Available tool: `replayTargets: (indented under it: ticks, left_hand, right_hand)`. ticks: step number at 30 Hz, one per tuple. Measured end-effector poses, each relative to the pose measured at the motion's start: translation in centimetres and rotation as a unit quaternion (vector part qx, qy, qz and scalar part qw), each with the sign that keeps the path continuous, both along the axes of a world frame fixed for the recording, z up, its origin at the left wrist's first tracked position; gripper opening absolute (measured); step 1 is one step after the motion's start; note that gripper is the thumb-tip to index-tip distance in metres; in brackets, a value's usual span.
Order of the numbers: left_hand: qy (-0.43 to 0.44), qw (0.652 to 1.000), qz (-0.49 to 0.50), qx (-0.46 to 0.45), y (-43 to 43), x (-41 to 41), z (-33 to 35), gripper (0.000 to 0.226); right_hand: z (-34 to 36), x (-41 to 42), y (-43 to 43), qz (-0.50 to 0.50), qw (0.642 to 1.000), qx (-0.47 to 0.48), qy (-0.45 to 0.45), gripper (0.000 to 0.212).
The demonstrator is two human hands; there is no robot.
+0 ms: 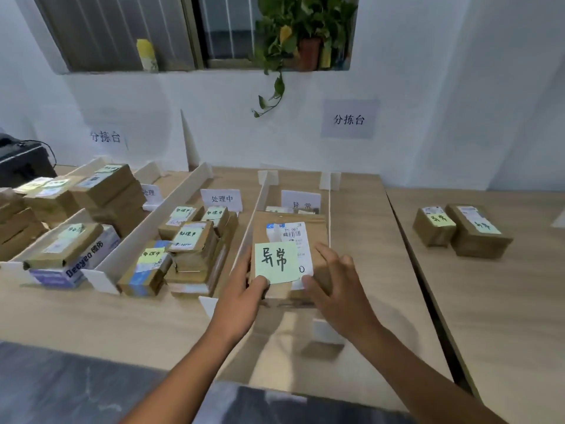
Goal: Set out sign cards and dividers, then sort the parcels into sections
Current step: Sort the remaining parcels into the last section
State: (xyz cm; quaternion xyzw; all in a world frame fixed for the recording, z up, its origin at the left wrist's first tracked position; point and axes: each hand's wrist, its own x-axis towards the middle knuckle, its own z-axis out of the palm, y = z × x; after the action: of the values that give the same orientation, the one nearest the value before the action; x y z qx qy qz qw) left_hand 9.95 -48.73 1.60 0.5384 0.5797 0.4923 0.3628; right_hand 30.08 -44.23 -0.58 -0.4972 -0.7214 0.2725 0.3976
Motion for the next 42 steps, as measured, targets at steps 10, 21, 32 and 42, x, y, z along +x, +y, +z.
replayTargets:
  ticks: [10,21,32,42]
  left_hand:
    - [-0.019,0.995,-0.004,-0.1,9.6,-0.3,-8.9,0.04]
    - [0.007,0.971,-0.007,-0.237,22.2,0.2,-18.9,0.043]
    - [0.043,0.961,-0.028,-0.273,22.3,1.2,-23.2,0.064]
    - [0.065,0.963,-0.073,-0.25,22.4,0.9,-18.3,0.048]
  right_hand:
    - [-7.8,-0.6,7.1,-0.058,0.99,-0.121,-0.037,0.066]
    - [-16.9,-1.1,20.1,-0.032,0.952,-0.232,-0.199,0.058]
    - [-18.9,-3.1,20.6,-0.043,0.886,-0.2,-0.416,0.049]
    - [-13.3,-3.7,18.3,-0.071,0.913,-0.216,-0.339,0.054]
